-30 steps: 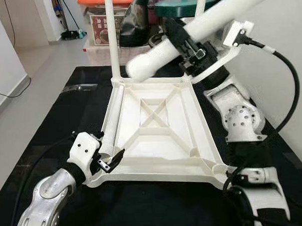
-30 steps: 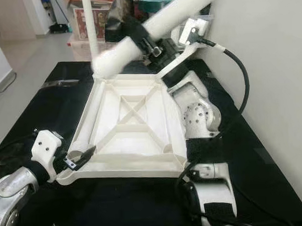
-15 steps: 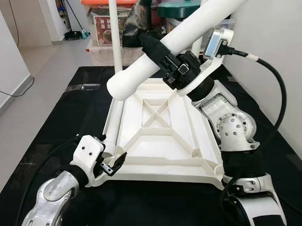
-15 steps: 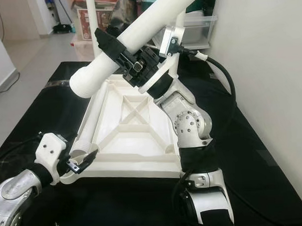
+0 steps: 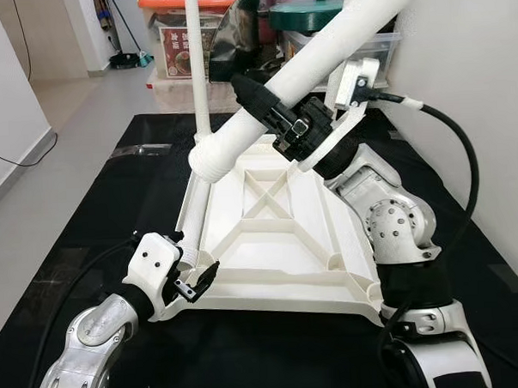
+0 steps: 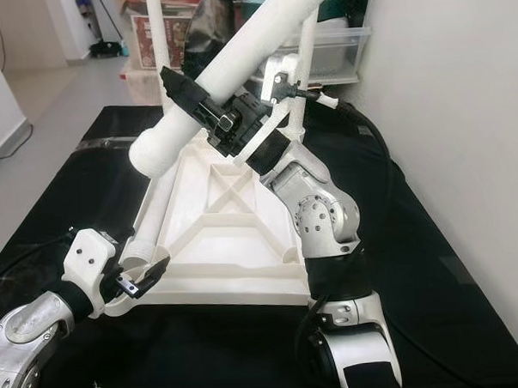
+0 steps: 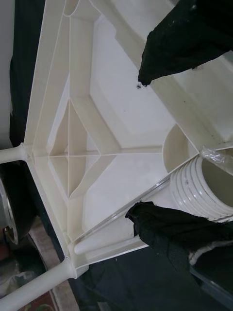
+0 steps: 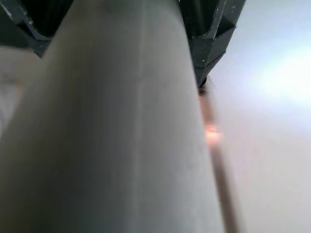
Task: Building children table
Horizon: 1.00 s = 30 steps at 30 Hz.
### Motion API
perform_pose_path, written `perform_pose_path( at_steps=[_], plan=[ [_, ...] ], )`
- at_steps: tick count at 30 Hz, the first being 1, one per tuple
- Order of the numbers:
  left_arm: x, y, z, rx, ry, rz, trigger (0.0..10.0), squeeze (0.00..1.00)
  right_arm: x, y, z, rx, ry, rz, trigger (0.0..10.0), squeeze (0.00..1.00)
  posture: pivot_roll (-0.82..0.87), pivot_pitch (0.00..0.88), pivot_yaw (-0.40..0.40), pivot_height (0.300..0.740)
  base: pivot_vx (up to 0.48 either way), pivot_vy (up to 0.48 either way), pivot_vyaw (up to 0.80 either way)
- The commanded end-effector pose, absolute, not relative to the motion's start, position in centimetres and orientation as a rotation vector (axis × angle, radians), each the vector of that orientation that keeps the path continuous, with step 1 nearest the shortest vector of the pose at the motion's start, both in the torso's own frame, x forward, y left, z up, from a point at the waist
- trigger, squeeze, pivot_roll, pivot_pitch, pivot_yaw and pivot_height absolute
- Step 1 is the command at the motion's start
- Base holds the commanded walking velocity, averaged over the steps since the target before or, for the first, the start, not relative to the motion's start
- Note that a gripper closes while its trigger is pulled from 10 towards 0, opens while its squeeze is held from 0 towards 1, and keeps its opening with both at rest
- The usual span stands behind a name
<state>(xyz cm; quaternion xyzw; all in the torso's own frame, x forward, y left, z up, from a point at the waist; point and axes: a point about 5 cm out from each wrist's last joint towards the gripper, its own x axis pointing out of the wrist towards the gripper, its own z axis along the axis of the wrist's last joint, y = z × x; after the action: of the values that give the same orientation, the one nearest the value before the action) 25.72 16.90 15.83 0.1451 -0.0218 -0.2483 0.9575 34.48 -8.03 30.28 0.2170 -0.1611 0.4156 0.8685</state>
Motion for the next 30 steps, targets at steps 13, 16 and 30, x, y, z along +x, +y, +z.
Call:
perform_pose_path(
  at_steps=[13,16,30],
  plan=[
    [26.3,17.5,16.0,0.356,-0.061,-0.449,10.0,0.00,38.4,-12.9,24.8,0.417,-0.045,0.140,0.0,0.00,0.11,0.000,-0.028,0.740,0.000,0.000,0.00],
    [26.7,17.7,16.1,0.361,-0.065,-0.434,10.0,0.00,38.4,-12.5,24.8,0.426,-0.047,0.140,0.0,0.00,0.10,0.000,-0.024,0.740,0.000,0.000,0.00],
    [27.7,16.4,17.2,0.345,-0.108,-0.529,10.0,0.00,36.7,-6.8,25.7,0.468,-0.066,0.397,0.0,0.00,0.09,0.000,-0.014,0.740,0.000,0.000,0.00]
  ],
)
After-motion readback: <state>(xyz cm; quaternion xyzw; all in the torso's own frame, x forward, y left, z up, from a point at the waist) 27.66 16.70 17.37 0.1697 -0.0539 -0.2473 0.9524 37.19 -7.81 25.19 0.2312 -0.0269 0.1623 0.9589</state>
